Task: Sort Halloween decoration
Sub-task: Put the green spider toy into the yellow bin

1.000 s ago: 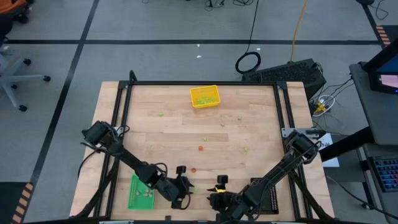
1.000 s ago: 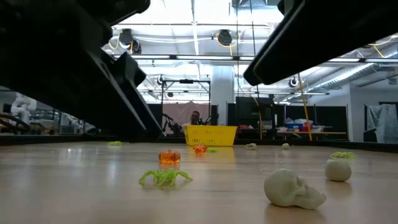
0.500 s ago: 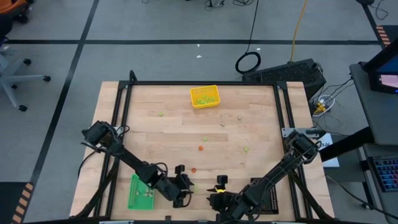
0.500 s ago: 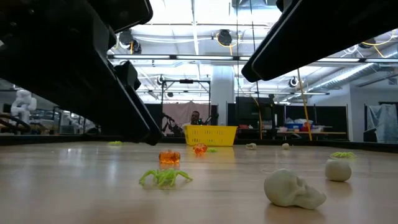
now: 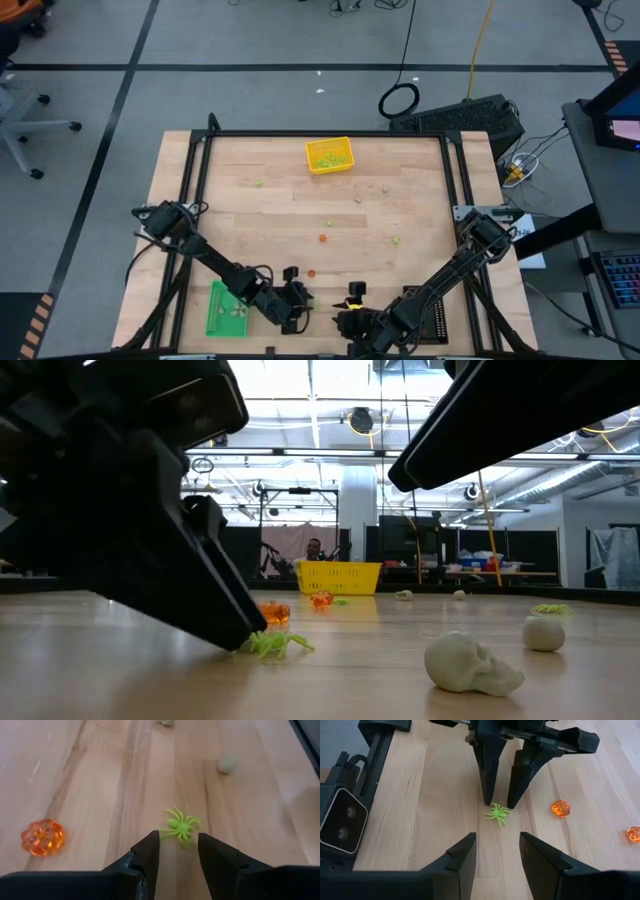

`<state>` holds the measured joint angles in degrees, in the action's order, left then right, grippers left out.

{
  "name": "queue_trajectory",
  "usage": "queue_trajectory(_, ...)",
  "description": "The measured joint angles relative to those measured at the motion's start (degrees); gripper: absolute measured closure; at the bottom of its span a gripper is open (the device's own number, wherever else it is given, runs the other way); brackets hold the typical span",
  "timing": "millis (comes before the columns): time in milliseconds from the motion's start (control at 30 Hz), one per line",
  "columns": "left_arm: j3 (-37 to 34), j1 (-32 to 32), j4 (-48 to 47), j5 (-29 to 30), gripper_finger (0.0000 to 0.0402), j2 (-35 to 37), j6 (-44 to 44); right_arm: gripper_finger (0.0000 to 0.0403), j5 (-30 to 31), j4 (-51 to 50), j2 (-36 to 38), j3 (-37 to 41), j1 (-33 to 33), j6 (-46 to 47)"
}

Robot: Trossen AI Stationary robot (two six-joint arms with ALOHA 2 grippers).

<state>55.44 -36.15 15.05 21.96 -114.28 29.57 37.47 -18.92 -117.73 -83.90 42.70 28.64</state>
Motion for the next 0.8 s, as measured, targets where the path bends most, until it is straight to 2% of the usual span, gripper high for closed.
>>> queue_trajectory(433, 0.24, 1.55, 3.64, -0.92, 0.0275, -3.17, 2.21, 0.0268, 0.0, 0.21, 0.03, 0.0, 0.0, -0.1)
queue_trajectory(533, 0.22, 1.67, 3.37, -0.9, 0.0306, -3.32, 2.6, 0.0268, 0.0, 0.26, 0.04, 0.0, 0.0, -0.63)
queue_trajectory(700, 0.13, 1.76, 2.84, -2.1, 0.0384, -2.59, 1.19, 0.0268, 0.0, 0.27, 0.04, 0.0, 0.0, -0.83)
queue_trajectory(800, 0.09, 1.8, 1.95, -3.44, 0.0395, -1.79, 0.89, 0.0268, 0.0, 0.26, 0.04, 0.0, 0.0, -0.85)
